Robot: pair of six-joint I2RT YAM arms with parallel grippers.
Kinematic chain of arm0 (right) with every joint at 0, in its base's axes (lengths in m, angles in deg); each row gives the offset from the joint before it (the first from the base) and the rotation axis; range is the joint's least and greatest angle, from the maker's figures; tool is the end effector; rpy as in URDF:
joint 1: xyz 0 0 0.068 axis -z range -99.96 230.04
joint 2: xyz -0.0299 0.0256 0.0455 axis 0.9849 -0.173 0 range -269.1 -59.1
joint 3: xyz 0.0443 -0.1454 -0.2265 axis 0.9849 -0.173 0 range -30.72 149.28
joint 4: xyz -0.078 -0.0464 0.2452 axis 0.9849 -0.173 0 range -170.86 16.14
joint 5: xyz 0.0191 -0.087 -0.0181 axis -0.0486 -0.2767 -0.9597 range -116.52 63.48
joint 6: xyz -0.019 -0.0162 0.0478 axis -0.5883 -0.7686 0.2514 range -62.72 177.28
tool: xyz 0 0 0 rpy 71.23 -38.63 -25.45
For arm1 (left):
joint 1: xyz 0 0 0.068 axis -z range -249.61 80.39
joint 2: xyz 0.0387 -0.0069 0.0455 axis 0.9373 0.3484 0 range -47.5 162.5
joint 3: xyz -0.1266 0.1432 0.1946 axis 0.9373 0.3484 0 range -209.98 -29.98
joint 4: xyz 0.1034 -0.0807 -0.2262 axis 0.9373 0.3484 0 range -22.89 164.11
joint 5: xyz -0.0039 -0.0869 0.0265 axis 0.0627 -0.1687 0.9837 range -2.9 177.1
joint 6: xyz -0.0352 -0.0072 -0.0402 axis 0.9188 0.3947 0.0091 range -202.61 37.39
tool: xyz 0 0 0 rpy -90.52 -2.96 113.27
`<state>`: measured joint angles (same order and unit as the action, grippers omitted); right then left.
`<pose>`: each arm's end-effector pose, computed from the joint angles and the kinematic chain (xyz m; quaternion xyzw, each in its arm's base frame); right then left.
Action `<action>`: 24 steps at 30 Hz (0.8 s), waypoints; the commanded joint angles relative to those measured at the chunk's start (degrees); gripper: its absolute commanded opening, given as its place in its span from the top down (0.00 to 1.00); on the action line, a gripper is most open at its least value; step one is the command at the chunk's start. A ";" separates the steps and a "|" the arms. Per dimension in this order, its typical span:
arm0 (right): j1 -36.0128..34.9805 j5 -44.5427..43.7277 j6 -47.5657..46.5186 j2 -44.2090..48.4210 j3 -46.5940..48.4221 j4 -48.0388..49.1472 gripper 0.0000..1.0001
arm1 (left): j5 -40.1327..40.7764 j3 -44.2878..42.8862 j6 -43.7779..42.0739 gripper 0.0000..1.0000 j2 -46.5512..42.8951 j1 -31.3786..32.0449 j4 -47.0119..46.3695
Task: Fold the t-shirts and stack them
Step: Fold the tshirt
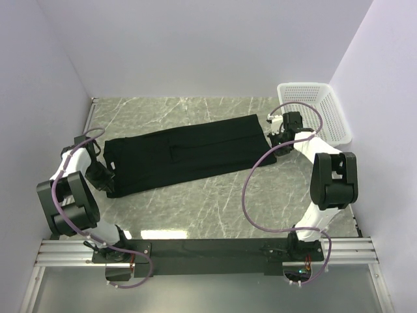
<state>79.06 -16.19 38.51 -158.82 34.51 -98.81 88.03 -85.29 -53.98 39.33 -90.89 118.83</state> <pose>0.3558 0.0125 0.1905 -0.1881 0.9424 0.0451 0.2728 0.2406 0.0943 0.1913 -0.4216 0.9048 0.0043 0.0594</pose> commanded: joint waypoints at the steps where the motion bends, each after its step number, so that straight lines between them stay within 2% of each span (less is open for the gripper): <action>1: 0.71 -3.12 -0.75 -0.21 0.24 1.39 1.00 | 1.27 -0.50 0.82 0.99 1.24 -0.52 0.48; 16: 0.62 -4.00 -0.04 -2.23 1.04 2.36 1.00 | 4.78 -2.43 0.47 0.99 5.37 -0.52 0.92; 20: 0.71 -3.91 0.04 -2.23 1.30 2.98 0.98 | 6.10 -3.49 0.82 0.77 4.93 -0.52 1.27; 22: 0.62 -3.91 -0.04 -2.75 2.35 2.72 0.97 | 6.45 -4.19 0.82 0.75 5.45 -0.52 1.62; 23: 0.71 -3.82 -0.22 -3.02 2.70 2.54 0.95 | 6.54 -4.45 0.82 0.70 5.72 -0.52 1.80; 24: 0.71 -3.82 -0.31 -3.11 3.32 2.54 0.88 | 6.98 -4.54 0.82 0.68 5.81 -0.43 2.06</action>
<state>79.06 -17.50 38.71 -160.98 34.90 -98.29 91.63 -87.30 -53.22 44.84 -90.91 119.64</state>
